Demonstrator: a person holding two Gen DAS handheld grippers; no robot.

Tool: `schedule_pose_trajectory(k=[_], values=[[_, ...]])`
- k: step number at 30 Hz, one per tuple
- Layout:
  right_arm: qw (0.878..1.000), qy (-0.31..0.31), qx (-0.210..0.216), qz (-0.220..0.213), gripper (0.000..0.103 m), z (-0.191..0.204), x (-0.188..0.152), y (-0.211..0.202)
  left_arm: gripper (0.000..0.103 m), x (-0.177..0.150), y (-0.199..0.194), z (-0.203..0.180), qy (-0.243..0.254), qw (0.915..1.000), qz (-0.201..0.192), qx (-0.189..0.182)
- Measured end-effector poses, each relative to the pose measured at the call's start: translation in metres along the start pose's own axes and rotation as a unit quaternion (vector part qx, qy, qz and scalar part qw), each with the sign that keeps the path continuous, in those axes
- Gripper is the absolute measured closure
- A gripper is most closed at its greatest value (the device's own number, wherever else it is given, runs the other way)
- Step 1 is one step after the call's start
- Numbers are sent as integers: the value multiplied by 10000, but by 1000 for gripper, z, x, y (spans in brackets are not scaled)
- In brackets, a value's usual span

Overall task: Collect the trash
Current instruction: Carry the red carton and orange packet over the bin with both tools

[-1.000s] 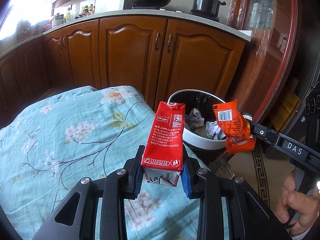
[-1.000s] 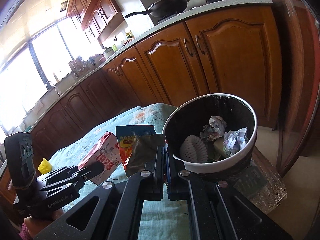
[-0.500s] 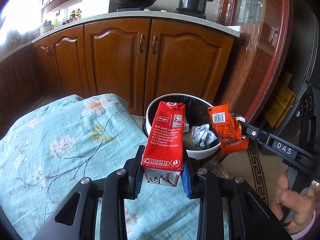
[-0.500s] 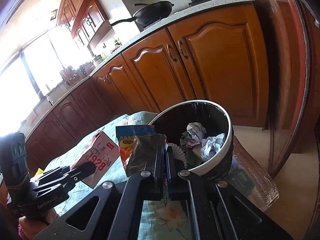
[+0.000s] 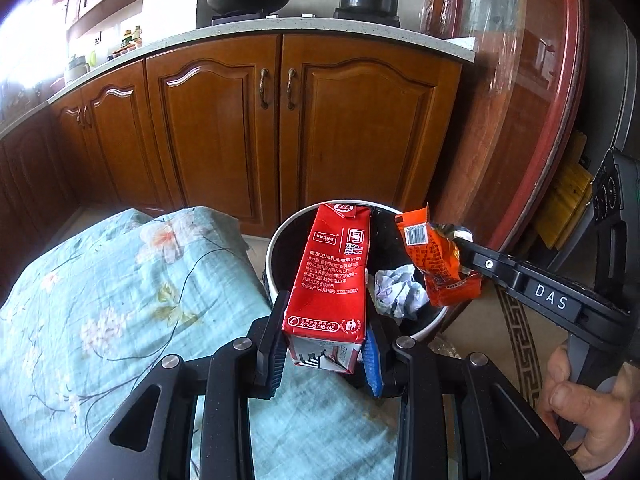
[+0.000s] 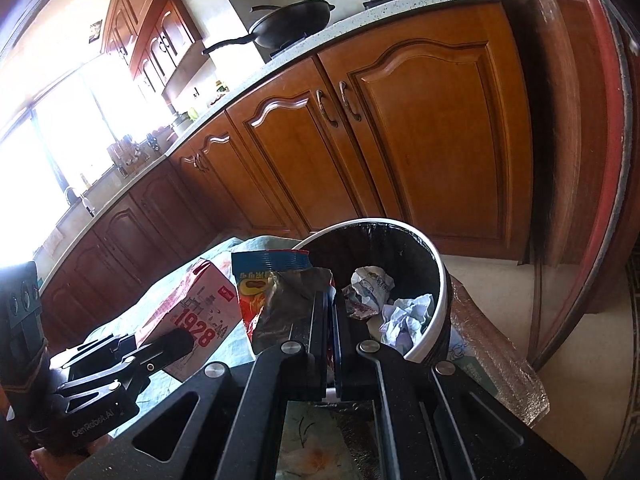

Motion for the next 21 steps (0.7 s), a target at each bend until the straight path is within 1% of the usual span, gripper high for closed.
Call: schedule_pose_trajectory(k=[10,21], values=[[9999,53,-61,80,102,-9,11,17,73,13,32,-10,59,9998,176,27],[9996,83,-112,227,102,-17,15,33,73,26,66,-12,95,9991,413,47]])
Point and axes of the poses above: each gripper's, at about its wrist camera, not at the fingertips, and y roughly the way its jaws point, z to its left, x to its top, the point moved 8 cm from there along y, roughly the way its jaws point, and after that the axes turned 2 degrees about y, right-handed, at the moved point
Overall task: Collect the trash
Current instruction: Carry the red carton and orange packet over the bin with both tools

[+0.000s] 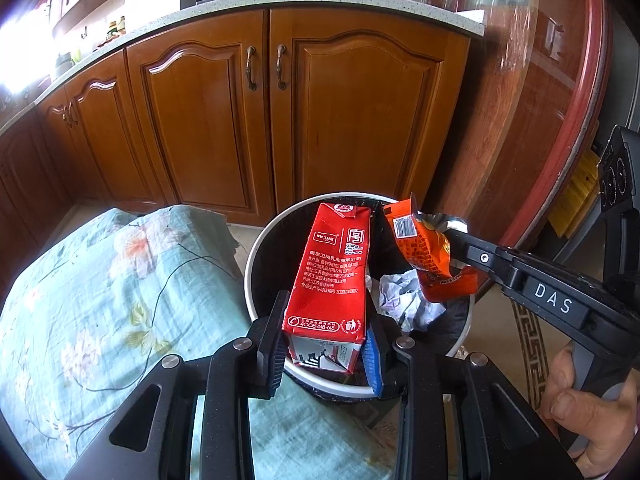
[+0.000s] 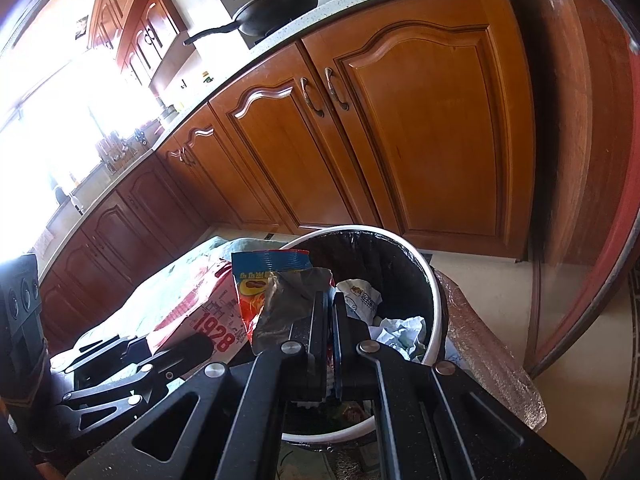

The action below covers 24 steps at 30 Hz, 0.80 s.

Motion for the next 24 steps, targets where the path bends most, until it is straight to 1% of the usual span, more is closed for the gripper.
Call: schedule_pose_trajectory(k=[8,24], values=[[10000,25,-44,84,102,-4,4,9,73,8,15,-2,-12,9999,100,29],[9996,41,-139,245,101,-11,3,21,72,7,31,-2,-91,9995,287,32]])
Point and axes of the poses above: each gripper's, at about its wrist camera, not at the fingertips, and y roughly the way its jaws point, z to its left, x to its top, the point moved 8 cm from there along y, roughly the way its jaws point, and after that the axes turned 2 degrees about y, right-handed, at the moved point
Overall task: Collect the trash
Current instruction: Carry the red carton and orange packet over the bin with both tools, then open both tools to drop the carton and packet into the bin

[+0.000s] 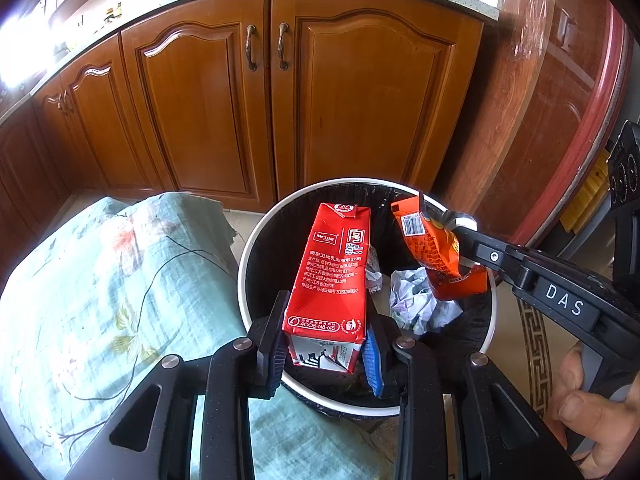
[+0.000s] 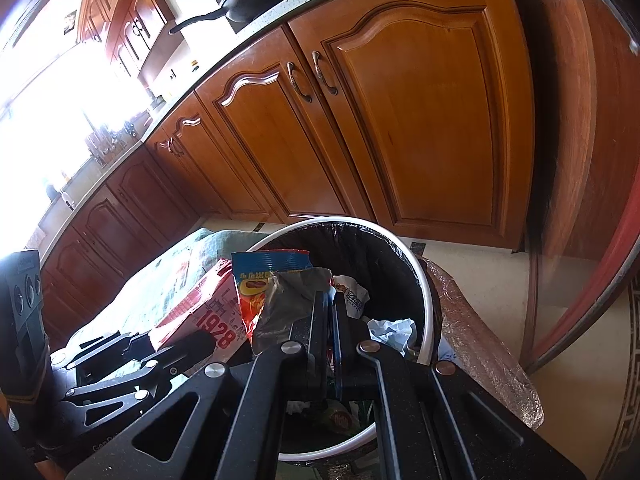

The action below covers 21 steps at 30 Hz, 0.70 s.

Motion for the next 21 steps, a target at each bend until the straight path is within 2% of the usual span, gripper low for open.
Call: schedule_pose_trajectory(k=[15,17,18,21], values=[[9999,-41,-97,64,101,-1,1,4,72,-1,5,0,-13,9999,112,1],[9999,-16,-107,71,98,-2,2,4,72,-1,4,0,-34,9999,125,-12],[9999,3,-93,77,96,-2,2,4,71,0,4,1,-50,9999,122,-4],[9999,46,-119,44,95,-4,4,2,58,1,-1,3,-79,9999,77,-32]])
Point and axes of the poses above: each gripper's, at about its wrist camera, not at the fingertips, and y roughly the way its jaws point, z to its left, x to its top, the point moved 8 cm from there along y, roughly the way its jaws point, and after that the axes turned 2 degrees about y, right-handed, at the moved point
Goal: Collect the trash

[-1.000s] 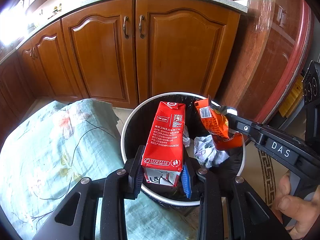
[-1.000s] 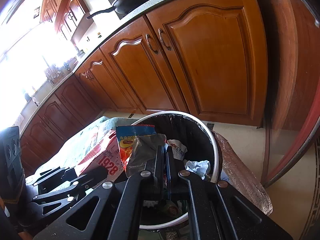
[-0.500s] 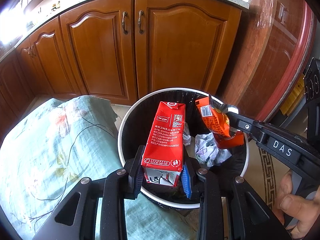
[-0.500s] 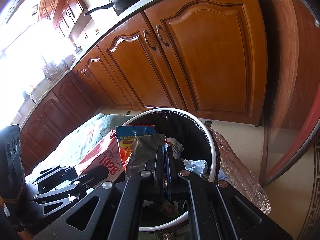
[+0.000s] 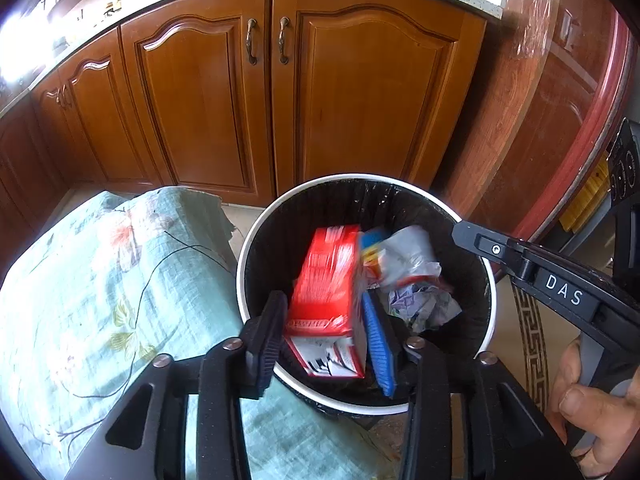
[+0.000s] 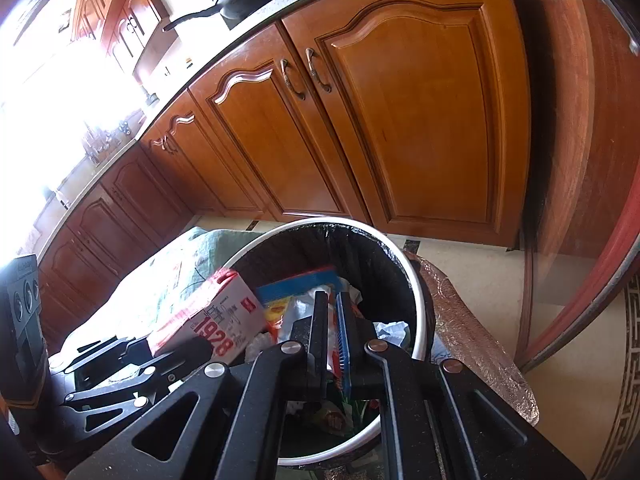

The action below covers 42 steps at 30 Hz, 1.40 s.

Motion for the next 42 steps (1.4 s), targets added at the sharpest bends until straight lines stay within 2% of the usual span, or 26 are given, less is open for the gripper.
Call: schedule_pose_trajectory(k=[1,2,4,5,7,10,15,24,32,42], values=[[10000,21,16,-6,92,0,0,-1,48,0,-3,1,-11,10000,-31,25],[10000,50,39,-15,88,0,0,-2,44,1,-7,2,-15,9999,-92,56],[9999,94,81,-73,64,0,1,-7,41,0,-15,4,-3,9998,-194,110],[9998,83,99,-121,59,1,2,-10,36,-2,-19,6,-23,9997,-216,151],[9997,78,130,-200,42,4,3,-16,33,-6,-26,10,-82,9994,-272,176],[9994,75,202,-267,28,9,0,-23,30,-16,-34,15,-183,9992,-280,213],[9992,34,272,-304,15,20,-11,-35,23,-34,-56,27,-481,9979,-413,140],[9980,-186,336,-497,5,54,-50,-66,17,-85,-108,54,-912,9924,-808,151],[9972,-391,311,-560,4,86,-87,-86,13,-137,-150,79,-1340,9849,-1066,253],[9947,-680,218,-738,2,117,-116,-108,13,-181,-191,95,-1502,9800,-1230,444]])
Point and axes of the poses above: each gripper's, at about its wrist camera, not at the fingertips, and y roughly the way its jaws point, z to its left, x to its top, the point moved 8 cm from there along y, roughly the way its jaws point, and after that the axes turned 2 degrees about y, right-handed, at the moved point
